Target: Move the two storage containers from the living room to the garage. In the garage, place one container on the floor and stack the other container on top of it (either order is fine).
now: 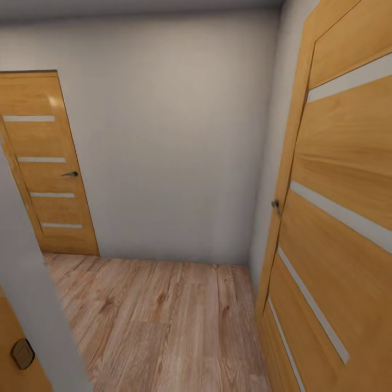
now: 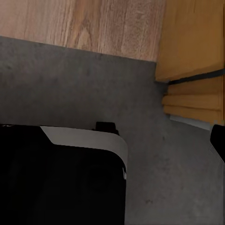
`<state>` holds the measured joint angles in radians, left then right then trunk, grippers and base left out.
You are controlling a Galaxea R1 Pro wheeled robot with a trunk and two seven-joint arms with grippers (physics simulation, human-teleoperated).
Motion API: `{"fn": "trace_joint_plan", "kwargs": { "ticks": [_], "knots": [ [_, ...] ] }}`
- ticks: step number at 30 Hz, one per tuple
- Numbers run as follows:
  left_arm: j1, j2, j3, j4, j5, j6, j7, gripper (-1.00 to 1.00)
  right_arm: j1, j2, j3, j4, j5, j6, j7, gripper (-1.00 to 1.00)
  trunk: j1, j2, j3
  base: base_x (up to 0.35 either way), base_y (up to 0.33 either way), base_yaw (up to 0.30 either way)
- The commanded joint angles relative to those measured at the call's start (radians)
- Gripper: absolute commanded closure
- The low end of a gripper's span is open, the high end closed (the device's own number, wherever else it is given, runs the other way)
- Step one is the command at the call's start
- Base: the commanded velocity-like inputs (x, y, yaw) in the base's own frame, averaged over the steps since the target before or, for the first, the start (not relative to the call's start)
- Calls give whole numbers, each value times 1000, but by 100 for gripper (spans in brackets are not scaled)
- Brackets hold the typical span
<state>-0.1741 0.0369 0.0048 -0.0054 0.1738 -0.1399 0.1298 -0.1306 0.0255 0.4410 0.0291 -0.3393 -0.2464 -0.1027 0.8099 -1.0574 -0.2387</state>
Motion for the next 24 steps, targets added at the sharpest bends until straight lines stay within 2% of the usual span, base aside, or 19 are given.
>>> {"fn": "trace_joint_plan", "kwargs": {
  "ticks": [1,15,24],
  "knots": [
    [-1,0,0,1,6,-4,1,-100,-1,1,8,3,-7,-5,-2,-100,1,-1,-1,179,-59,0],
    [-1,0,0,1,6,-7,1,-100,-1,-5,8,3,-6,-5,-2,-100,1,-1,-1,19,-7,0],
    [-1,0,0,1,6,-7,1,-100,-1,-3,8,3,-6,-5,-2,-100,1,-1,-1,0,-88,0]
  ]
}}
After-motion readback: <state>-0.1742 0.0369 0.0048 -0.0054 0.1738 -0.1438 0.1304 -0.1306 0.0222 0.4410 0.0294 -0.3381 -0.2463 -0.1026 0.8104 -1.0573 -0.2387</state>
